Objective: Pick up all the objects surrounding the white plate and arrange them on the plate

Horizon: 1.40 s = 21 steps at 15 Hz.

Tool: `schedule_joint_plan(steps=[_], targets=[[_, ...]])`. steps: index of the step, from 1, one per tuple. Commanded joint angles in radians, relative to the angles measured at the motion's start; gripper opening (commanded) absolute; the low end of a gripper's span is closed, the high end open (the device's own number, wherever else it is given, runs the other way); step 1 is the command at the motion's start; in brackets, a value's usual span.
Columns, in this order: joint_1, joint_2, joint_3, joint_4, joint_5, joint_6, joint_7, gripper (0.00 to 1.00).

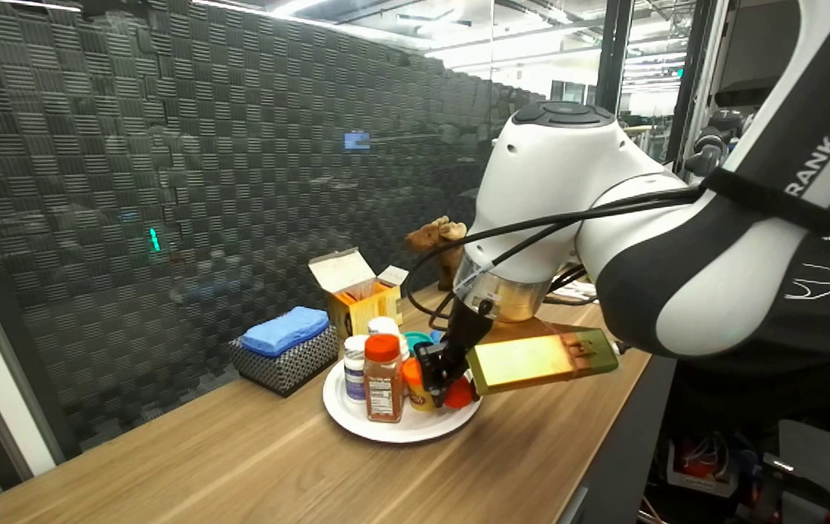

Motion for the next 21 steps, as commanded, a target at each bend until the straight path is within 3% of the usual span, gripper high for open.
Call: schedule_joint_plan(steps=[1,4,9,11,12,17,18,21], targets=[[0.02,0.015,-0.003,0.021,-0.004,-0.002,0.025,0.81],[0.016,-0.007,0.004,0.012,-0.001,-0.032,-0.001,1.0],[-0.013,-0.107,0.001,0.041,0.026,-0.221,-0.065,1.0],[-0.034,-0.175,0.007,0.074,0.072,-0.388,-0.139,1.0],[-0.016,-0.17,-0.037,0.095,0.064,-0.462,-0.168,1.0],[-0.032,-0.209,-0.091,0.248,0.137,-0.889,-0.501,1.0],[-0.198,-0.22,0.074,0.283,0.128,-0.967,-0.544,1.0],[-0.285,-0.255,0.175,0.377,0.132,-1.174,-0.692,1.0]])
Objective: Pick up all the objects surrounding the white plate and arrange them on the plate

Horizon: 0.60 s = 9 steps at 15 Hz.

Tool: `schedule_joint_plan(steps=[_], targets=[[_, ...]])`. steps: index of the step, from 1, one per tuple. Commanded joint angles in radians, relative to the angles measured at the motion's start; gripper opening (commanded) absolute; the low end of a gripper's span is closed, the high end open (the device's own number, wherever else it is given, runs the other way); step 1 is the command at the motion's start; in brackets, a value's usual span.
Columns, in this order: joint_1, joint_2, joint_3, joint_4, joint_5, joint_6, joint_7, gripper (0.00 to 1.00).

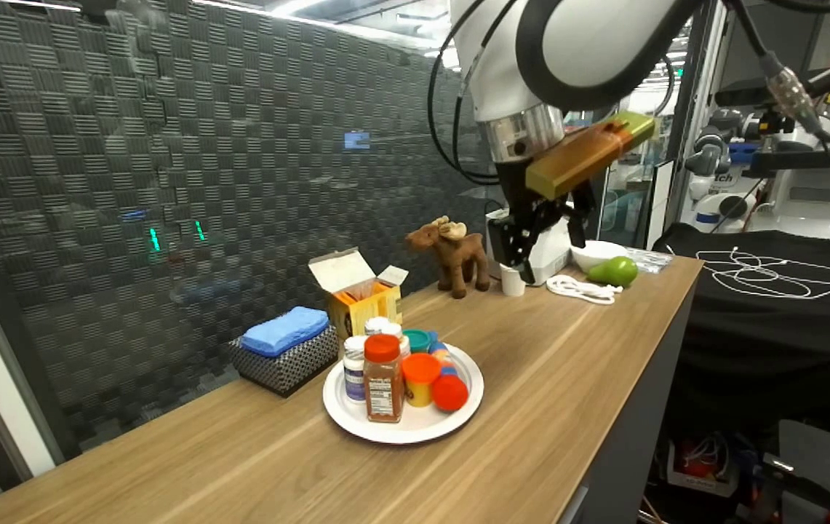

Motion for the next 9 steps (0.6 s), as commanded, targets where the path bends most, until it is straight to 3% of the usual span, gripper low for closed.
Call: schedule_joint_plan(steps=[1,5,6,9], targets=[[-0.128,-0.049,0.147,0.111,0.021,-0.206,-0.166,1.0],[-0.206,-0.125,0.219,0.13,0.035,-0.256,-0.295,1.0],[-0.216,-0.083,0.236,0.124,0.014,-0.232,-0.235,1.0],[-0.235,-0.113,0.246,0.125,0.017,-0.24,-0.274,1.0]])
